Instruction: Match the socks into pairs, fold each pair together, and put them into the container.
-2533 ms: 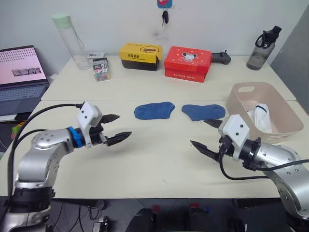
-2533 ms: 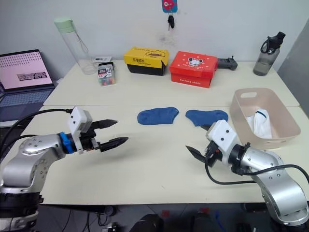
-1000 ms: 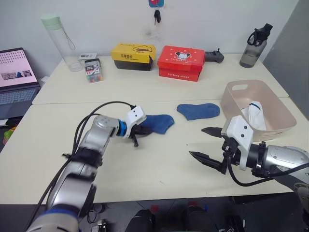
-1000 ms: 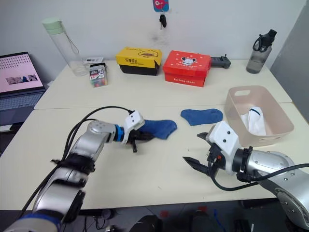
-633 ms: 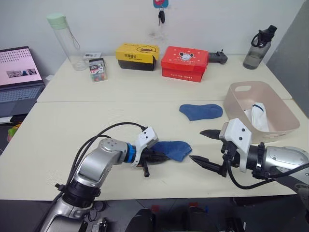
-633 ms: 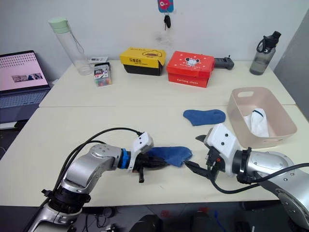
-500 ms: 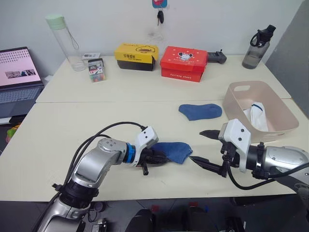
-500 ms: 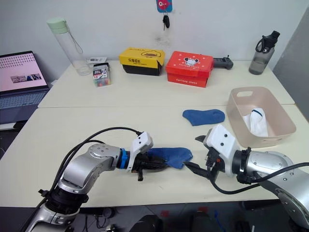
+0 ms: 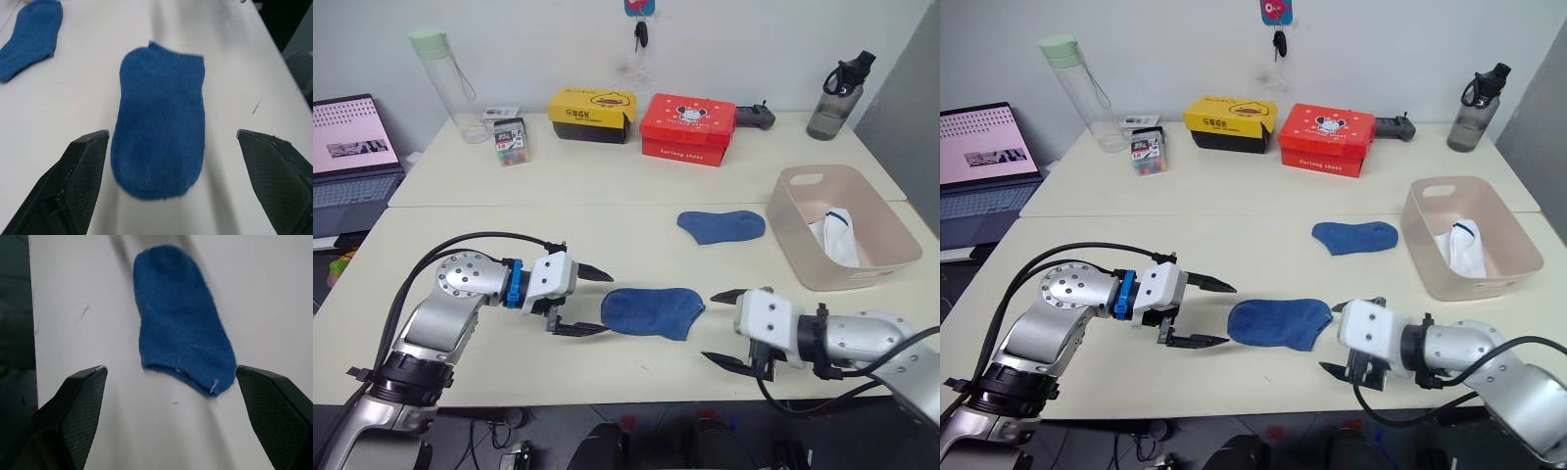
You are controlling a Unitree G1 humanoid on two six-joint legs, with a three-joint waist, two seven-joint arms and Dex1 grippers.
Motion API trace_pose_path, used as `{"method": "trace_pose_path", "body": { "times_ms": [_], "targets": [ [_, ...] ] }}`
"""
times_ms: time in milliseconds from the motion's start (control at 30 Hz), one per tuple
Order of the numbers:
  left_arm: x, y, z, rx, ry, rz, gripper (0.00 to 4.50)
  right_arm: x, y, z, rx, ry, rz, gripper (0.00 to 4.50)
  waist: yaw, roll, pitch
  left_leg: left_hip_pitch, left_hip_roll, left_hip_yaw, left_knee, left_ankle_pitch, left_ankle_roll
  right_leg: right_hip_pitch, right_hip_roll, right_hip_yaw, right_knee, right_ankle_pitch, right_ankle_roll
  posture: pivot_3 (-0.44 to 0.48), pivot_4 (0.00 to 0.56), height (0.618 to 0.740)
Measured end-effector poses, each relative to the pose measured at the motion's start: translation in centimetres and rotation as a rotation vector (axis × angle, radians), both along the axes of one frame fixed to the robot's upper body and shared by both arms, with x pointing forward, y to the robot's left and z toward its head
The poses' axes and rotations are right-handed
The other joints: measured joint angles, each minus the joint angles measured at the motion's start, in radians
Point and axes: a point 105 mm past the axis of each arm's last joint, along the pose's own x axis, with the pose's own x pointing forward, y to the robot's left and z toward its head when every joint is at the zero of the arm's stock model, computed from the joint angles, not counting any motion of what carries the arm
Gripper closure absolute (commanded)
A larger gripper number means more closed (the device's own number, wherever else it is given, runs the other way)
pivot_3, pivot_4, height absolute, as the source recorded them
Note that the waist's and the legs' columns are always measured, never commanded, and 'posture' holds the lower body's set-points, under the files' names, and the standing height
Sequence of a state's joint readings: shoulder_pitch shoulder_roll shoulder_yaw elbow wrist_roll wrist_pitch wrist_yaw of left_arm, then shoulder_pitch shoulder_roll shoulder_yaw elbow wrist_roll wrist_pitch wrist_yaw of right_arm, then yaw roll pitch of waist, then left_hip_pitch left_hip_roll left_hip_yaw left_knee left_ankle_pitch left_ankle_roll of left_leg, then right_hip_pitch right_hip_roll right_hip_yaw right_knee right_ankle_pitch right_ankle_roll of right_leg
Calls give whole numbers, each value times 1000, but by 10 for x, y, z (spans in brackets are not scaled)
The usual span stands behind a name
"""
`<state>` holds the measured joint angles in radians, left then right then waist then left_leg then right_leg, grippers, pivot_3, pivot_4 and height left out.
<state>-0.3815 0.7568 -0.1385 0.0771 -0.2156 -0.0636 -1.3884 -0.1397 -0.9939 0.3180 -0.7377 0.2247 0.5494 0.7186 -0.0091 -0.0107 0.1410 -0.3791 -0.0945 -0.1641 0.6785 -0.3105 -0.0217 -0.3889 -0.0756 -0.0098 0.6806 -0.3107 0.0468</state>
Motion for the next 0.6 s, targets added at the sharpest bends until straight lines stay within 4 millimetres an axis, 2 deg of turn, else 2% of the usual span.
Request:
{"method": "trace_pose_path", "body": {
  "times_ms": [133, 233, 267, 433, 533, 600],
  "targets": [
    [2, 3, -15, 79, -113, -76, 118, 7, 8, -10, -36, -67, 78, 0, 1, 0, 0, 0, 0, 0, 0, 0, 0, 0, 0, 0, 0, 0, 0, 0, 150, 726],
    [0, 7, -34, 139, -180, -137, 118, 12, 11, -28, -93, -90, 116, 0, 1, 0, 0, 0, 0, 0, 0, 0, 0, -1, 0, 0, 0, 0, 0, 0, 150, 726],
    [1, 6, -34, 137, -211, -148, 118, 14, 11, -33, -108, -94, 121, 0, 1, 0, 0, 0, 0, 0, 0, 0, 0, 0, 0, 0, 0, 0, 0, 0, 150, 726],
    [9, -3, -32, 120, -306, -161, 118, 24, 23, -34, -96, -140, 147, 0, 6, 1, -1, 2, 0, 0, 1, 0, 0, 1, 0, 0, 1, 0, 0, 0, 150, 726],
    [11, -9, -34, 127, -342, -196, 730, 29, 28, -36, -91, -144, 161, 626, 8, 2, -3, 4, -1, 0, 1, 0, 0, 2, 0, 0, 1, 0, 0, 0, 150, 726],
    [10, -11, -36, 129, -352, -215, 1340, 29, 29, -39, -82, -123, 165, 1315, 8, 2, -3, 4, -1, 0, 1, 0, 0, 3, 0, 1, 1, 0, 0, 0, 150, 726]
  ]
}}
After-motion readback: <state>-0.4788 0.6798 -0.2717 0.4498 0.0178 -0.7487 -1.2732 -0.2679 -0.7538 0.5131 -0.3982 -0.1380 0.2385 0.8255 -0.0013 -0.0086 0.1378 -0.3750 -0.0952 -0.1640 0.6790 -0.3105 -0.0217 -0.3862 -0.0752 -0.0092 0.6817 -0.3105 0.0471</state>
